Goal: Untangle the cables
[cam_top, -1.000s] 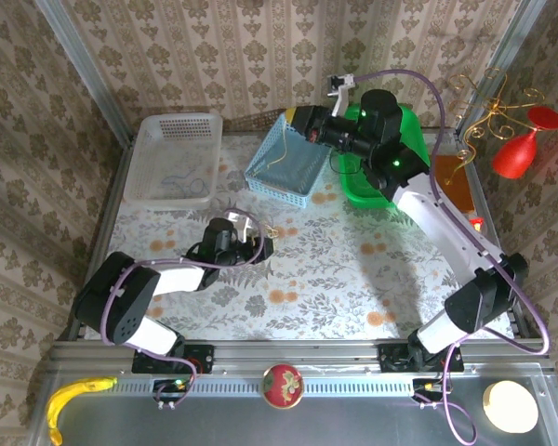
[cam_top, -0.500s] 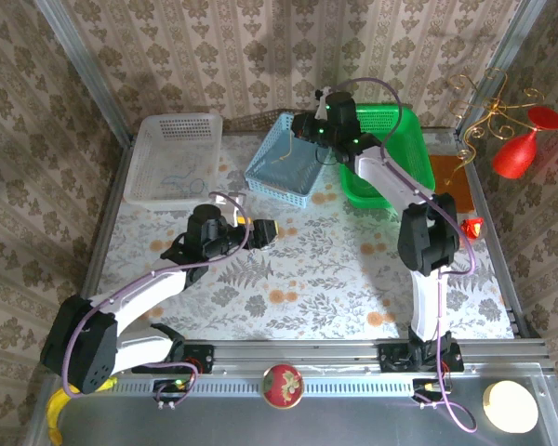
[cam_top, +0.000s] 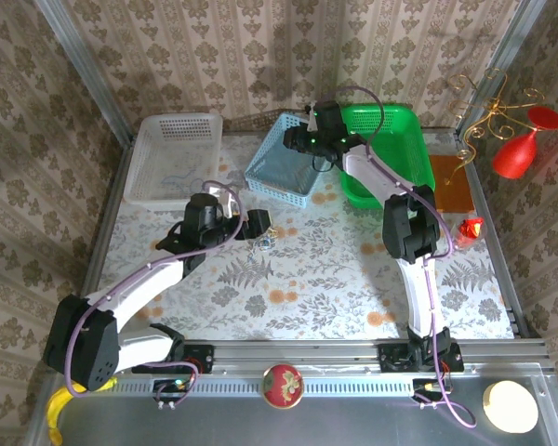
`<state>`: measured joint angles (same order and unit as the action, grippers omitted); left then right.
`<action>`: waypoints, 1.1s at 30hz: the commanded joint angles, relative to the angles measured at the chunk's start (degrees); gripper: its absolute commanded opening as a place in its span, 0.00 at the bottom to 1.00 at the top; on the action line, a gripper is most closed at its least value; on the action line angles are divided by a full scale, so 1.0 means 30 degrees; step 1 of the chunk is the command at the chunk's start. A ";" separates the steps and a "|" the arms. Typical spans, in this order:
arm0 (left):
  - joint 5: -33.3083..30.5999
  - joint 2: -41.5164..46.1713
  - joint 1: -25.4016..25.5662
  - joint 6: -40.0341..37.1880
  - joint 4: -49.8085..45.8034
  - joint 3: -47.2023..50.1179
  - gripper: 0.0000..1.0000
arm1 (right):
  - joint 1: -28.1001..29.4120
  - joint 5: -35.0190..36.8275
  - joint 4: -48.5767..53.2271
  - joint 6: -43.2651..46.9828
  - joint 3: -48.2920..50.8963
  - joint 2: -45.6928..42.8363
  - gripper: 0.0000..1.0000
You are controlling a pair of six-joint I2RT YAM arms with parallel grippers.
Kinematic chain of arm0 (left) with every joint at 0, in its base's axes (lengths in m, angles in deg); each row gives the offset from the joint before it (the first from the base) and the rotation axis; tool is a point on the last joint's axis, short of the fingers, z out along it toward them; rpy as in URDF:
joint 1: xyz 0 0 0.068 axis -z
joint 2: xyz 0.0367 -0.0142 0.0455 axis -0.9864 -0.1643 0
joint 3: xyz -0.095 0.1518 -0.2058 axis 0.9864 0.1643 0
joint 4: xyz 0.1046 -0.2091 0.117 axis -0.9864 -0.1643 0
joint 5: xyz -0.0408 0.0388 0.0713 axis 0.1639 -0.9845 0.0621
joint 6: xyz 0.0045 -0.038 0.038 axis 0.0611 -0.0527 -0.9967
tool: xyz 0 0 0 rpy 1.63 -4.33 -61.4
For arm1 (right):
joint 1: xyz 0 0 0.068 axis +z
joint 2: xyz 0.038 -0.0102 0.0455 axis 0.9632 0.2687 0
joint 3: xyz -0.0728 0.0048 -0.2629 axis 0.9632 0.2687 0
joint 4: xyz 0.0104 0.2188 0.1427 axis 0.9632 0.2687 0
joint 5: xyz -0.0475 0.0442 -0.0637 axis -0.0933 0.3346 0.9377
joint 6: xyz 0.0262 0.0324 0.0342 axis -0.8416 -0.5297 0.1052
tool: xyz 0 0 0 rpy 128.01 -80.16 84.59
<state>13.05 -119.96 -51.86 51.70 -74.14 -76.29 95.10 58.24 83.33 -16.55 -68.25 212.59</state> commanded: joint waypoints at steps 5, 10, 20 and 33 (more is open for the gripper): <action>-0.0069 0.0428 -0.0746 0.0784 -0.0935 -0.0548 1.00 | 0.1146 -0.1181 -0.0028 0.0911 0.3653 -0.5096 0.49; 0.0233 0.0831 -0.1715 0.1254 -0.1865 -0.0294 1.00 | 0.2258 -0.1830 -0.1194 0.0776 0.7757 -0.7385 0.50; -0.0317 0.1138 -0.2282 0.2023 -0.3046 0.0191 1.00 | 0.3907 -0.1424 -0.1878 0.1822 1.3180 -0.9208 0.51; -0.0128 -0.2168 -0.2378 0.2377 -0.1615 -0.0058 0.86 | 0.4107 -0.1822 -0.3932 0.0832 1.6525 -0.9536 0.51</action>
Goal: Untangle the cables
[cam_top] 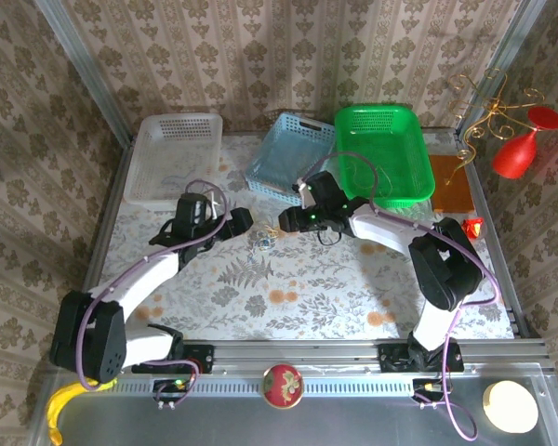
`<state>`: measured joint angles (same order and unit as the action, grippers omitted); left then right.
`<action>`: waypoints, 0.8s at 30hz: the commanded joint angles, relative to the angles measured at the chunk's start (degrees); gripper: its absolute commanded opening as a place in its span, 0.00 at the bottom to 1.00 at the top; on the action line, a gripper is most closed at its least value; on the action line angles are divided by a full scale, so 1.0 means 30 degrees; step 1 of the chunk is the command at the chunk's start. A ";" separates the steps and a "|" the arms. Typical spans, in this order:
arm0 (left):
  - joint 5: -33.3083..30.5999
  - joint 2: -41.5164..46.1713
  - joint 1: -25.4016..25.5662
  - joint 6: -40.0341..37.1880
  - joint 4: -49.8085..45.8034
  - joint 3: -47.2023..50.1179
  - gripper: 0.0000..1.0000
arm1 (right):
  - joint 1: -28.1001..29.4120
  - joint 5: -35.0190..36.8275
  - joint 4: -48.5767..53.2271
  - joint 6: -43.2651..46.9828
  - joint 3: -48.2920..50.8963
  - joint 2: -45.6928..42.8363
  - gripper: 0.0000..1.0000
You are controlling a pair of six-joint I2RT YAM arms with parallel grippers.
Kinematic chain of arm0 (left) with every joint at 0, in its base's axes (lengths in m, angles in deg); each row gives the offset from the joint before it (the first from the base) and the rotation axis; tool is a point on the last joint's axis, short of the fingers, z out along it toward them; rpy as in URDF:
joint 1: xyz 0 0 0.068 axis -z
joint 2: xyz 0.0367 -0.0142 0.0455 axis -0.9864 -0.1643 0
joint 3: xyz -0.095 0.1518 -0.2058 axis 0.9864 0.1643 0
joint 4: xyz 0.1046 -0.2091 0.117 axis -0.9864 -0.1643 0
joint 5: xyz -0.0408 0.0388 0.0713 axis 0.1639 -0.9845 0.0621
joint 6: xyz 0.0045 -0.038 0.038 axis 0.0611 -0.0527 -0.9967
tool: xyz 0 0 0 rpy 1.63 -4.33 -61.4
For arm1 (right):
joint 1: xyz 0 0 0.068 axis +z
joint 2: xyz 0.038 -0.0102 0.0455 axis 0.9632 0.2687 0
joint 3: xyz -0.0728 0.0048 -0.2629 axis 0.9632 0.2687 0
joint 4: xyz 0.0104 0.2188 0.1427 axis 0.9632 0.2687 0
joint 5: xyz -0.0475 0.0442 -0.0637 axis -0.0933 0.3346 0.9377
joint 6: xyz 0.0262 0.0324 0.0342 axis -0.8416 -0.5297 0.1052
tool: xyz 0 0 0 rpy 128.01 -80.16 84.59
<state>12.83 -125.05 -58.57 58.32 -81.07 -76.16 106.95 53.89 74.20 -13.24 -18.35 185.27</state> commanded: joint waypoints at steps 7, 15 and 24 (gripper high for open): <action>0.0162 -0.2647 -0.0035 0.0250 0.2220 -0.0415 0.64 | 0.0317 -0.0053 -0.0507 -0.0188 -0.0787 0.0217 0.51; 0.0485 -0.5351 0.0435 -0.0015 0.3230 -0.1684 0.63 | 0.0317 0.0197 -0.0638 -0.0371 -0.0177 -0.0267 0.51; 0.0689 -0.7104 0.0812 -0.0117 0.3910 -0.2690 0.53 | 0.0317 0.0247 -0.0827 -0.0664 0.0907 -0.1186 0.50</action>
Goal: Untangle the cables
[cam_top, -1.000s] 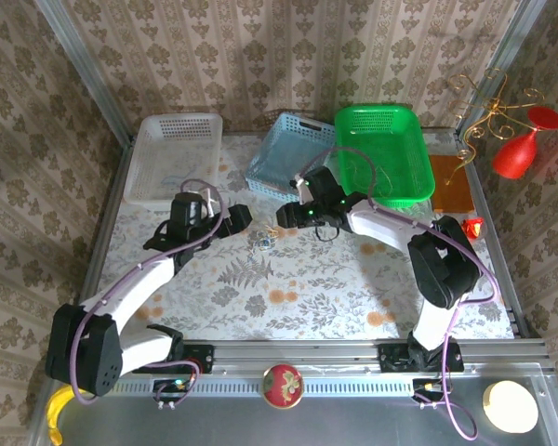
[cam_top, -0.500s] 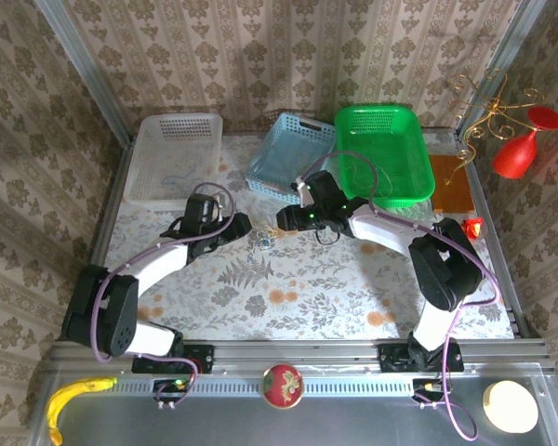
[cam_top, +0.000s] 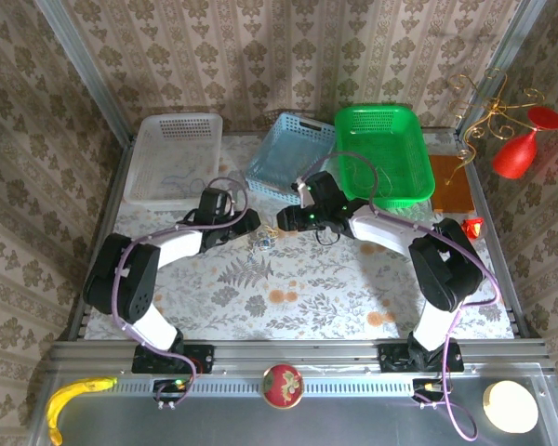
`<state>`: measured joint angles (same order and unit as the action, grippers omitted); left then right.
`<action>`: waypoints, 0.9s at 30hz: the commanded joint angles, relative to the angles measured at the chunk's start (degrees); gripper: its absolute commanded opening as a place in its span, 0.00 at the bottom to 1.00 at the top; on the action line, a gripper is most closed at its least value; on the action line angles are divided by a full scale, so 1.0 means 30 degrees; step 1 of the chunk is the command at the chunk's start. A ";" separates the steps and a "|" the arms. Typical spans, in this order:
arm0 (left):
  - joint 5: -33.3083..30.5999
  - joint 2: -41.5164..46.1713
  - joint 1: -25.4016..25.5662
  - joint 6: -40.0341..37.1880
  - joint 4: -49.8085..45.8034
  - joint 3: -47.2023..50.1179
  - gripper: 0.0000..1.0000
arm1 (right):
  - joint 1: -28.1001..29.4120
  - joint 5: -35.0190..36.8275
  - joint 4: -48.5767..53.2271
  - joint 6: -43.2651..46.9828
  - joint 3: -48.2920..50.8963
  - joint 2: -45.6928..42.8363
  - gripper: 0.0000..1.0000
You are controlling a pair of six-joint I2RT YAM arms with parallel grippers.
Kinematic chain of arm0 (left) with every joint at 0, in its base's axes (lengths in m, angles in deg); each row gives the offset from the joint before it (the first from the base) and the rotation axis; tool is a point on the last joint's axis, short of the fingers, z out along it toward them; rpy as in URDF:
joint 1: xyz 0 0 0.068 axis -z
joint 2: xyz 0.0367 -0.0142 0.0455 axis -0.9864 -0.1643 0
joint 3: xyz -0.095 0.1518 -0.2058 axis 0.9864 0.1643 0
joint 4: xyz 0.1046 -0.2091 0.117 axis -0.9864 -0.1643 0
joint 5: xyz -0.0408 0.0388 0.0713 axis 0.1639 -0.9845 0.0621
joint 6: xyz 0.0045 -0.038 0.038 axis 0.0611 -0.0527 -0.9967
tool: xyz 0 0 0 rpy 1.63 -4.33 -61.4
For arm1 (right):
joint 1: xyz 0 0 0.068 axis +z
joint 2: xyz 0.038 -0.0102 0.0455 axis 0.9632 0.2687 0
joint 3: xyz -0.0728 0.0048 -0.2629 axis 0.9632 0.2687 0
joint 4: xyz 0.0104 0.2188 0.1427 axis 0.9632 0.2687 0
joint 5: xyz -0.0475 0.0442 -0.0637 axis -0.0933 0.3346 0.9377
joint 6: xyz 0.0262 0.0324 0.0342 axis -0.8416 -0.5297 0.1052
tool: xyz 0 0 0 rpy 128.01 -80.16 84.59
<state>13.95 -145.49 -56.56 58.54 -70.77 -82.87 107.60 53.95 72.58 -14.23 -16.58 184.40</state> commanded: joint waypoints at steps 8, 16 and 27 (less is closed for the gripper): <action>0.0526 -0.1006 0.0237 -0.0075 0.1127 -0.0555 0.41 | 0.0099 0.0278 -0.0753 -0.0817 0.1074 -0.1466 0.50; 0.0685 -0.1320 0.0324 -0.0103 0.1369 -0.0792 0.16 | 0.0099 -0.0002 -0.0904 -0.0769 0.1050 -0.1275 0.50; 0.0680 0.1009 0.0573 -0.0928 -0.0625 -0.1224 0.00 | 0.0099 -0.0421 -0.1675 0.0148 0.0735 -0.0657 0.51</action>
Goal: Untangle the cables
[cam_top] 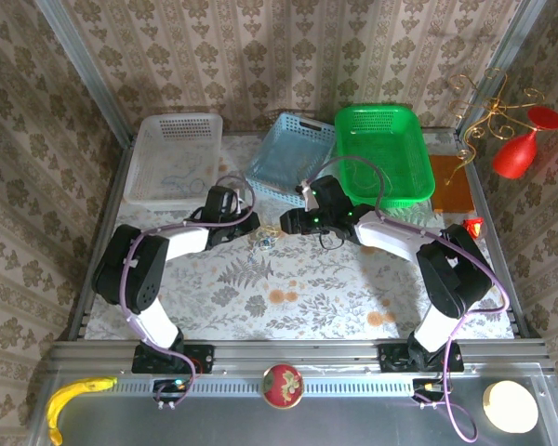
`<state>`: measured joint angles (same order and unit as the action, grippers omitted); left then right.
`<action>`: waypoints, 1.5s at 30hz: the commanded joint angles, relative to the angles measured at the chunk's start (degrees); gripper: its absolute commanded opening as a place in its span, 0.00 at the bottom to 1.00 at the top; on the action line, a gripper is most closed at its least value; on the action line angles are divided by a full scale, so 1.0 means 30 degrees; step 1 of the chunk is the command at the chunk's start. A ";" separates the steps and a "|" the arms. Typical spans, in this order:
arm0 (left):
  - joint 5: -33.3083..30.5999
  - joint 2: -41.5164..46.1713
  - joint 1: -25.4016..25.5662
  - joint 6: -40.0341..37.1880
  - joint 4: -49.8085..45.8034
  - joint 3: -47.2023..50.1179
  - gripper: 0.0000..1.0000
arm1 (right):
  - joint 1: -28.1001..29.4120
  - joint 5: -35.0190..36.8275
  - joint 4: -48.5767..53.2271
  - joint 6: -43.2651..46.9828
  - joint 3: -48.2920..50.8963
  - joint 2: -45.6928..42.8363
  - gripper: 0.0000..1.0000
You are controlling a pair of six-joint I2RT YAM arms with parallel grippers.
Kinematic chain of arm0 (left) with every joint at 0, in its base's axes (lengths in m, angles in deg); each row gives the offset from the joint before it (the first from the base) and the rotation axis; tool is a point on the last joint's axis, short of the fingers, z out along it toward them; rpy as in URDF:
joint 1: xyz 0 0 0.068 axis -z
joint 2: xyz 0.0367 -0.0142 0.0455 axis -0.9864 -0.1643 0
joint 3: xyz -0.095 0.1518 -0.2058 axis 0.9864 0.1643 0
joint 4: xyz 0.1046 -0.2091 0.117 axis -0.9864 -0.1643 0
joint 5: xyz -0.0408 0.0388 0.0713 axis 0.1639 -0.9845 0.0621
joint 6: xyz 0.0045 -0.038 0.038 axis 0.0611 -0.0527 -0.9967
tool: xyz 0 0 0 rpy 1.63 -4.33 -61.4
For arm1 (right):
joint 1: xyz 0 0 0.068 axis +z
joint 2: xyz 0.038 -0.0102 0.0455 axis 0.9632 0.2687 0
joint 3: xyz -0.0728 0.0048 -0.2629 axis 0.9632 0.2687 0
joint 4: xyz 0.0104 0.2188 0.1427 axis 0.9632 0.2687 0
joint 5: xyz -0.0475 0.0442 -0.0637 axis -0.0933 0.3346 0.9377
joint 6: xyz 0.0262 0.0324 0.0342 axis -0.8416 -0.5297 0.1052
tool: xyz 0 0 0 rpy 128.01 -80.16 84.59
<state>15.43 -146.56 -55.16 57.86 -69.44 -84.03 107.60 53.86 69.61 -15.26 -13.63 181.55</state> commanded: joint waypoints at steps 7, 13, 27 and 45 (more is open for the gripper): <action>0.0025 0.3670 0.1635 -0.1225 -0.3460 -0.1630 0.00 | 0.0099 -0.0994 -0.1517 0.0923 -0.0697 0.0767 0.52; -0.0055 0.5189 0.2193 -0.1166 -0.4404 -0.2027 0.00 | 0.0187 -0.1435 -0.2524 0.0886 -0.0724 0.1292 0.53; 0.0241 0.6693 0.2901 -0.0220 -0.4433 -0.2965 0.00 | 0.0426 -0.1304 -0.4219 -0.0299 -0.1035 0.2979 0.52; 0.0029 0.9282 0.2659 -0.0621 -0.6097 -0.6458 0.00 | 0.0421 -0.0337 -0.6179 -0.1763 0.1544 0.4191 0.17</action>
<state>15.85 -120.68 -46.85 57.42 -85.53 -100.75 108.59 51.26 53.28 -19.23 -10.39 192.61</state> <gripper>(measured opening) 0.058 0.177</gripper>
